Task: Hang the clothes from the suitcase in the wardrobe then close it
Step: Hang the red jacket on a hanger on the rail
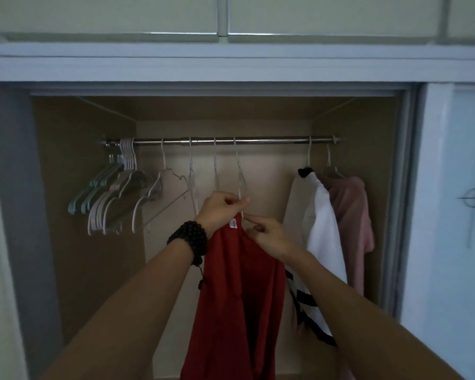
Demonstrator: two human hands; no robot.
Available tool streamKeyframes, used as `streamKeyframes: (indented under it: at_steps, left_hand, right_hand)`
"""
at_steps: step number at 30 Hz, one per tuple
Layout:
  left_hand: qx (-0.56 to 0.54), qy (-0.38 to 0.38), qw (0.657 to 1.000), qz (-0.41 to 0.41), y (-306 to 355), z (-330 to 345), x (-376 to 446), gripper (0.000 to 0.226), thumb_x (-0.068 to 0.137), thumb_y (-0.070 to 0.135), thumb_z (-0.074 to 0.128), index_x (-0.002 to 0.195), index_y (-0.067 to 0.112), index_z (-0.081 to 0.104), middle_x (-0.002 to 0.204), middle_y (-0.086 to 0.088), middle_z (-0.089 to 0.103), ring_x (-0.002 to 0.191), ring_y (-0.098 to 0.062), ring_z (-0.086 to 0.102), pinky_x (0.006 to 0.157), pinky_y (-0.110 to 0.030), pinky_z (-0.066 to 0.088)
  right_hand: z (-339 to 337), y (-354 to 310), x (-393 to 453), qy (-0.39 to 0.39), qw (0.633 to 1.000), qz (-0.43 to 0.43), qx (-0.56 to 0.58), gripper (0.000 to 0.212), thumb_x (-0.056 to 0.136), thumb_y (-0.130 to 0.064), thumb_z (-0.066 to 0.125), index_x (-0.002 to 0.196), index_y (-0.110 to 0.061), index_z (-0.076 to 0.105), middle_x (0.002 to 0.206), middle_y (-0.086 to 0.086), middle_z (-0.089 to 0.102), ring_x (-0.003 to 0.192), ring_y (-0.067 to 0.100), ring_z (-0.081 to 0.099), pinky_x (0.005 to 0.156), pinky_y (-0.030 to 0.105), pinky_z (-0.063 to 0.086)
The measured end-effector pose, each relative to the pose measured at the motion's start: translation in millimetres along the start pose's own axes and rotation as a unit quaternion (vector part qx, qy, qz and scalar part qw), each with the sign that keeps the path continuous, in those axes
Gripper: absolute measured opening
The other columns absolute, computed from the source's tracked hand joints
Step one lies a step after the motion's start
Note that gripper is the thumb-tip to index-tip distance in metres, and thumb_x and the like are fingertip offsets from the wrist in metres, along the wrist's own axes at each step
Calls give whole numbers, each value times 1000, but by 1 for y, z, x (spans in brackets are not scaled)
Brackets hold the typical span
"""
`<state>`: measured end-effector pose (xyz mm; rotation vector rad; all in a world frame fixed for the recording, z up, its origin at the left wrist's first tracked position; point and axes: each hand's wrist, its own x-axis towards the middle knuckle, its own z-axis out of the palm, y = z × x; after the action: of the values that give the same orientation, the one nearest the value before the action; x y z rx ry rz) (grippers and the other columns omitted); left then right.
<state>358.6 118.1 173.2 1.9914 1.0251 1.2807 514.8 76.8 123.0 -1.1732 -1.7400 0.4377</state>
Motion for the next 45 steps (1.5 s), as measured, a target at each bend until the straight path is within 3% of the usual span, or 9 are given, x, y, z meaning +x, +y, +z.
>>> streamKeyframes:
  at_steps: [4, 9, 14, 18, 25, 29, 35, 40, 45]
  left_hand:
    - [23, 21, 999, -16, -2, 4, 16, 29, 92, 22, 59, 71, 4, 69, 64, -2, 60, 65, -15, 56, 63, -24, 43]
    - [151, 30, 988, 7, -5, 3, 22, 52, 101, 40, 39, 57, 13, 45, 55, 0, 49, 50, -15, 48, 51, -25, 39]
    - [275, 63, 955, 92, 7, -9, 31, 51, 106, 15, 29, 55, 15, 38, 54, 0, 44, 49, -13, 43, 57, -39, 49]
    - [223, 73, 966, 112, 15, -29, 31, 50, 106, 21, 30, 59, 13, 45, 56, 2, 46, 52, -13, 45, 55, -24, 36]
    - [94, 25, 991, 88, -38, -77, -18, 47, 103, 43, 34, 64, 20, 47, 61, 12, 43, 58, -6, 42, 63, -29, 35]
    - [26, -21, 997, 66, -54, -103, -62, 46, 103, 44, 34, 64, 18, 37, 58, 12, 31, 54, -6, 31, 57, -26, 27]
    - [89, -129, 988, -9, -94, -151, -103, 17, 91, 42, 64, 87, 25, 66, 85, 11, 65, 80, -7, 61, 78, -26, 47]
    - [93, -264, 955, -95, -125, -153, -126, 28, 87, 16, 71, 111, 19, 56, 92, -4, 67, 81, -10, 62, 80, -23, 48]
    - [-30, -87, 991, -96, -112, -142, -113, 20, 85, -11, 62, 89, 8, 69, 84, -9, 66, 72, -12, 63, 70, -25, 53]
  right_hand:
    - [-9, 7, -3, 14, 997, 29, -68, 46, 90, -15, 52, 135, -23, 54, 63, -6, 62, 53, 1, 50, 57, 16, 39]
    - [-24, 18, -2, 40, 994, 71, -72, 30, 90, -20, 53, 116, -24, 66, 105, -4, 70, 93, 8, 65, 79, 15, 48]
    - [-27, 17, 7, 34, 994, 85, -65, 24, 92, -32, 51, 99, -30, 74, 103, -16, 70, 98, 3, 64, 94, 29, 51]
    - [-24, 18, 17, 56, 993, 102, -25, 31, 90, -36, 47, 89, -21, 74, 91, -2, 74, 89, 16, 68, 89, 39, 54]
    - [4, 11, 28, 58, 975, 181, 120, 54, 93, -58, 43, 120, -17, 65, 116, 3, 67, 100, 16, 64, 88, 30, 51]
    - [39, -3, 35, 42, 915, 236, 324, 42, 96, -52, 45, 97, -15, 66, 81, 6, 66, 63, 13, 64, 49, 21, 50]
    - [68, -21, 45, 70, 934, 190, 295, 33, 98, -39, 50, 78, -17, 66, 72, 4, 62, 60, 15, 60, 61, 28, 49]
    - [70, -39, 34, 52, 943, 135, 300, 36, 100, -34, 48, 71, -17, 64, 55, -2, 61, 44, 7, 57, 48, 19, 48]
    - [69, -46, 12, 51, 962, 90, 251, 37, 101, -30, 46, 72, -15, 62, 51, -6, 59, 44, 2, 55, 46, 15, 44]
